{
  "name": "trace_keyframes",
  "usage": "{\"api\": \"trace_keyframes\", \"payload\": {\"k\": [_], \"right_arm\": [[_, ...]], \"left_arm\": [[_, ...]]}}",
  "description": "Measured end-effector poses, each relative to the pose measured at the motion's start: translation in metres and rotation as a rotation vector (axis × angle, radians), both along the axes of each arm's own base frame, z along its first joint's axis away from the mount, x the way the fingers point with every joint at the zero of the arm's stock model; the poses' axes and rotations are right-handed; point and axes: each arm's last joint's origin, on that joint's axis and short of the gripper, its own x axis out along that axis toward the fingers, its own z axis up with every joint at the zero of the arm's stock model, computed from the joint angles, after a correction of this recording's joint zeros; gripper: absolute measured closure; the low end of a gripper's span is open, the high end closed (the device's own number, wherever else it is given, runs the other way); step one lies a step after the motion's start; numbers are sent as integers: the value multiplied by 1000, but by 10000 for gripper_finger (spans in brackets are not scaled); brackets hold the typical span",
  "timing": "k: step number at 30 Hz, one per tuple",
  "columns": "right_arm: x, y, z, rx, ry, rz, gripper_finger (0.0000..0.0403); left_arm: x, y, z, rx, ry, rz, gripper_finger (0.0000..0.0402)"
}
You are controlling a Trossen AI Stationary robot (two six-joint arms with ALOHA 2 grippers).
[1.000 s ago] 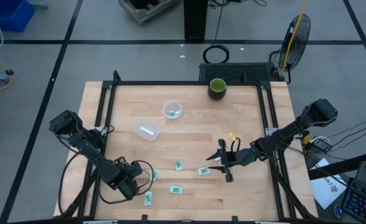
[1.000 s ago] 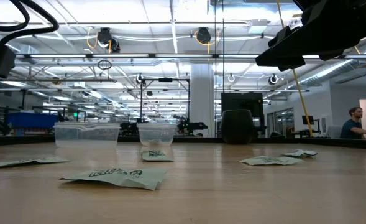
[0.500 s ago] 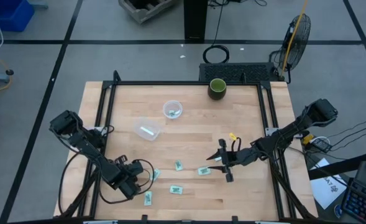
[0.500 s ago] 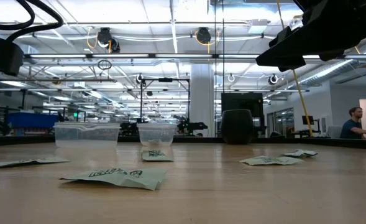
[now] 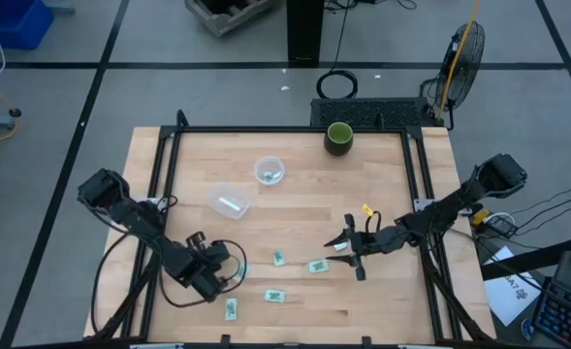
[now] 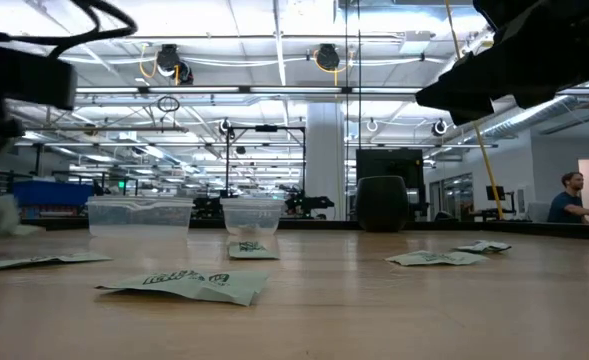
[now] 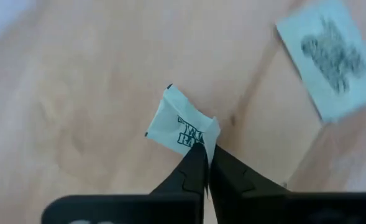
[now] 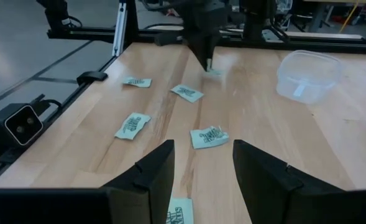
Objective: Pick and place Stevia / Truvia into bins
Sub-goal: Put the stevia packet into the bottom container
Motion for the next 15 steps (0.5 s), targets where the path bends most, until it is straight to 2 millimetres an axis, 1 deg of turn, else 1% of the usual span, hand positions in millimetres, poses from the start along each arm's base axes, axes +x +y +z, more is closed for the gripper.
{"api": "trace_keyframes", "payload": {"k": [4,7,10,13,15], "right_arm": [[0,0,0,-1,1,0,248],[0,0,0,0,-1,0,248],[0,0,0,0,-1,0,248],[0,0,0,0,-1,0,248],[0,0,0,0,-1,0,248]], "left_arm": [[6,11,12,38,-71,-8,379],[9,24,26,86,-127,-19,390],[12,44,39,163,-180,34,395],[16,67,50,229,-228,128,382],[19,83,54,245,-227,198,373]]}}
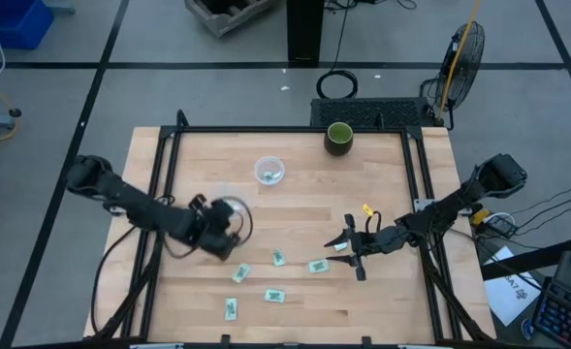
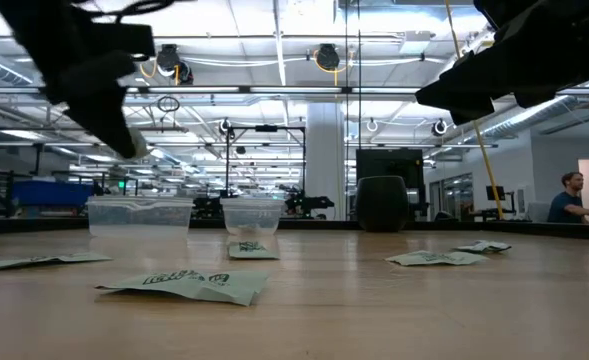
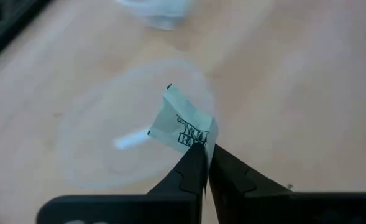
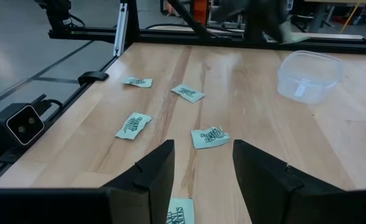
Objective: Pick and place Stevia / Truvia into bins
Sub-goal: Put the stevia packet into the bottom container, then put the stevia packet into the top container
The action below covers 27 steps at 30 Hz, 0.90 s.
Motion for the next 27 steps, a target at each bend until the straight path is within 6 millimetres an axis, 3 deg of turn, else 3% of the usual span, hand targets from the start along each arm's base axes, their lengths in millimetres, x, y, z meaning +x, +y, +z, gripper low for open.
{"api": "trace_keyframes", "payload": {"k": [6,14,19,27], "right_arm": [[0,0,0,0,1,1,248],[0,0,0,0,1,2,248],[0,0,0,0,1,2,248],[-1,0,-2,-13,18,8,248]], "left_arm": [[7,42,-1,-84,72,156,367],[11,73,-2,-101,72,275,366],[12,78,-2,-134,72,284,351],[15,69,-2,-182,42,251,251]]}}
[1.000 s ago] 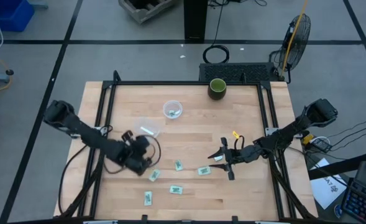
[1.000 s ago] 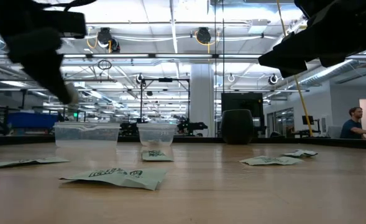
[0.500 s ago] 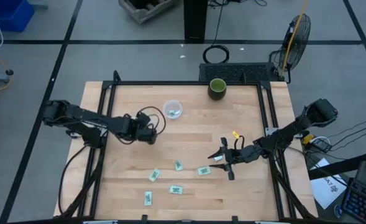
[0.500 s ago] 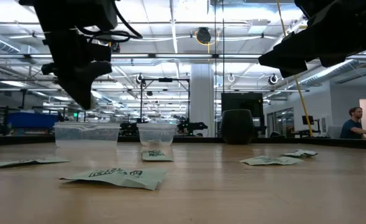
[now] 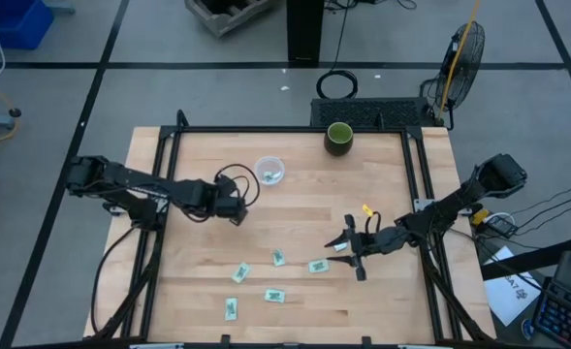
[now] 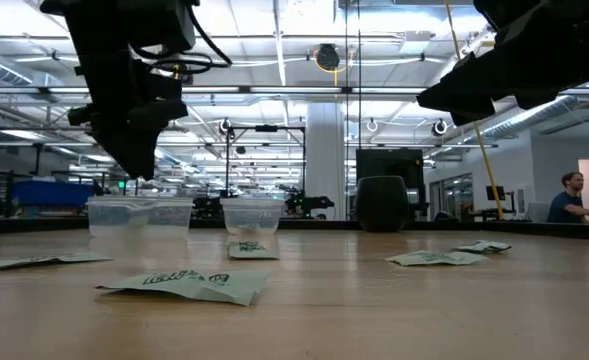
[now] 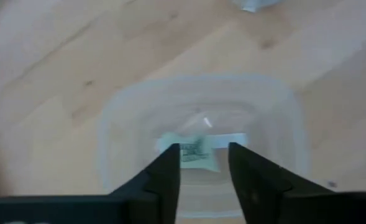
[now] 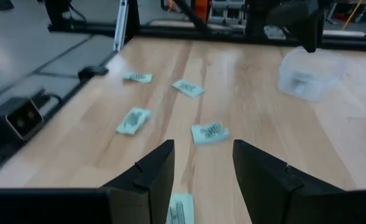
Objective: Pick and place Stevia / Truvia into bins
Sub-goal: Put the stevia packet into the top container
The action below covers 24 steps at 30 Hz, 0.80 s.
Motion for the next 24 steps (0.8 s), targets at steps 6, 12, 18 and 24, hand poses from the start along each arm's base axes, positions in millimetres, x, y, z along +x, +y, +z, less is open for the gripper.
{"api": "trace_keyframes", "payload": {"k": [6,12,18,24], "right_arm": [[-4,-2,-11,-95,101,7,248],[-9,-8,-20,-211,180,-144,248],[-17,-12,-32,-107,325,-241,248],[-21,-3,-41,-115,363,-207,248]], "left_arm": [[21,-25,7,-11,-226,-155,206],[45,-61,28,-14,-577,-349,192],[53,-95,54,45,-856,-527,200],[49,-115,64,125,-938,-596,202]]}}
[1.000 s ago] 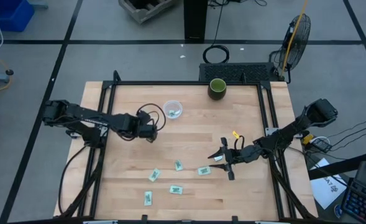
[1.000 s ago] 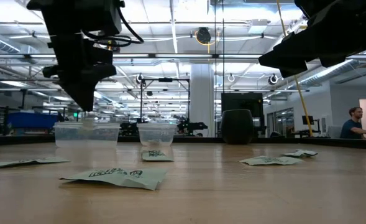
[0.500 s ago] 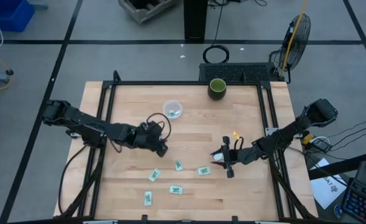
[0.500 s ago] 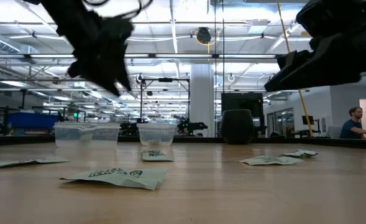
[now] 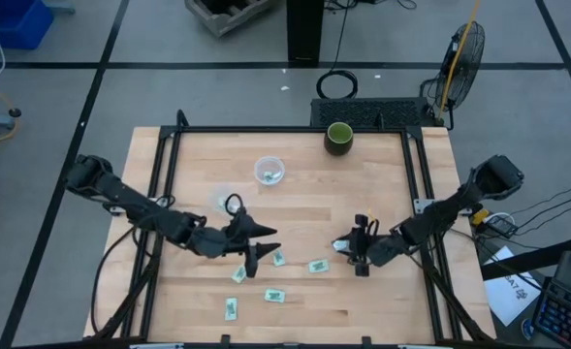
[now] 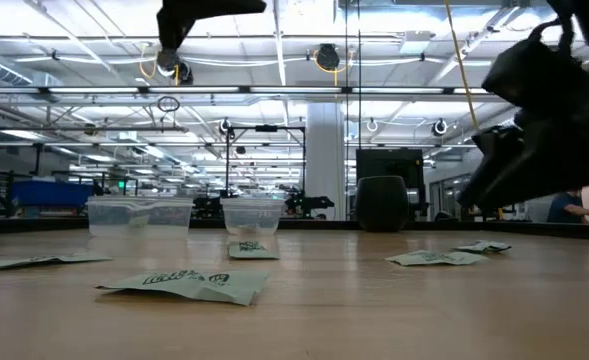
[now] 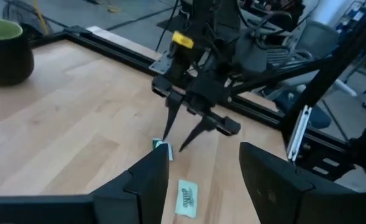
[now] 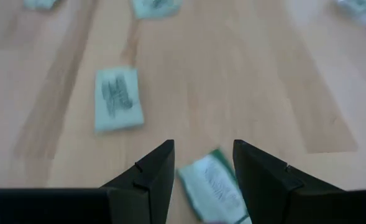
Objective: Pick and place Stevia / Truvia into bins
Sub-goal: Put the stevia packet into the top container
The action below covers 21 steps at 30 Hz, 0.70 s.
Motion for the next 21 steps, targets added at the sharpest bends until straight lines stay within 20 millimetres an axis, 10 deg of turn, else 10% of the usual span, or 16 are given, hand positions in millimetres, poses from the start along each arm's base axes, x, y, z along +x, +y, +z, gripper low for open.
{"api": "trace_keyframes", "payload": {"k": [21], "right_arm": [[4,-6,-34,-87,143,-53,262]], "left_arm": [[7,-7,-22,-11,50,98,201]]}}
